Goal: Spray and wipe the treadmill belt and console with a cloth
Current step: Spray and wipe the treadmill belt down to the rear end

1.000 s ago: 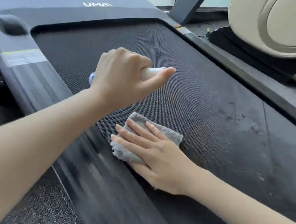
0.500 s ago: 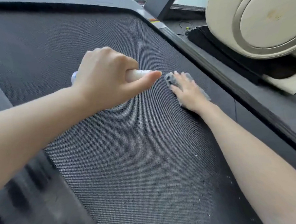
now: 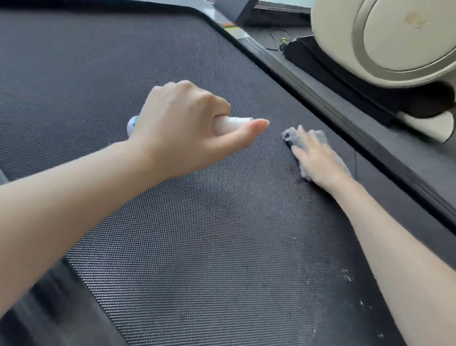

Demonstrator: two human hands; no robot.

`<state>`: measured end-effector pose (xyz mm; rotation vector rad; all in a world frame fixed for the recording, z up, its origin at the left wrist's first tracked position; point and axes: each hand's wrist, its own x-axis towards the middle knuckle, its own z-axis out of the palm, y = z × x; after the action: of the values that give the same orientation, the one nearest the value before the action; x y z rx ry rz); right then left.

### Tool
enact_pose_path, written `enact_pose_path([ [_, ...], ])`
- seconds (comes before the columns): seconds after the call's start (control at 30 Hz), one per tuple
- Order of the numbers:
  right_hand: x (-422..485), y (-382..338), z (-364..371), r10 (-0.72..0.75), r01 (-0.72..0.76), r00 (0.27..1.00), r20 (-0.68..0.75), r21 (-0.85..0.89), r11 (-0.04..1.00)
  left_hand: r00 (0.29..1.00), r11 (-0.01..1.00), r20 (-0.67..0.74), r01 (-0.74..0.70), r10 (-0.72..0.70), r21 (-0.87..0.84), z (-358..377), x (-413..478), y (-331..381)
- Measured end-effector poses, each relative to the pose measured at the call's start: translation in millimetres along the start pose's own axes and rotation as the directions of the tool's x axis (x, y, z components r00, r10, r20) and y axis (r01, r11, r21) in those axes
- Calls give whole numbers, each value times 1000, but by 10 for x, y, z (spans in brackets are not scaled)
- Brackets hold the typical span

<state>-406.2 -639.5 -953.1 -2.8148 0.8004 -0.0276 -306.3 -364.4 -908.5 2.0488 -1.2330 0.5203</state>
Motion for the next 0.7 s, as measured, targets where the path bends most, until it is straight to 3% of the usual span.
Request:
enact_pose_path([
  [0.1,-517,-739,156,-333,330,942,30,79,941,1000,1000,5,-14,14,-7,2,6,30],
  [0.17,-917,-1109,266,-611,605,788,71,94,791,1000,1000,12,-18,18,-8,0,27,39],
  [0.23,-1102,-1159,327,-710,703,692,131,100,704,1000,1000,13,-27,27,-8,-3,56,36],
  [0.33,-791,-941,288,-700,705,707,101,-26,708,999,999,25,-38,38,-5,-4,77,15],
  [0.4,-403,-723,235,-564,568,823,76,-78,819,999,999,36,-38,38,-12,1,71,1],
  [0.5,120,-172,43,-214,214,977,-6,5,977,998,999,51,-38,38,-6,23,64,-15],
  [0.57,310,330,-87,6,-7,999,-33,-30,1000,997,999,65,-39,39,-8,40,58,-16],
  [0.7,322,836,-134,312,-314,949,-51,-48,948,998,999,49,-45,45,1,57,58,-39],
])
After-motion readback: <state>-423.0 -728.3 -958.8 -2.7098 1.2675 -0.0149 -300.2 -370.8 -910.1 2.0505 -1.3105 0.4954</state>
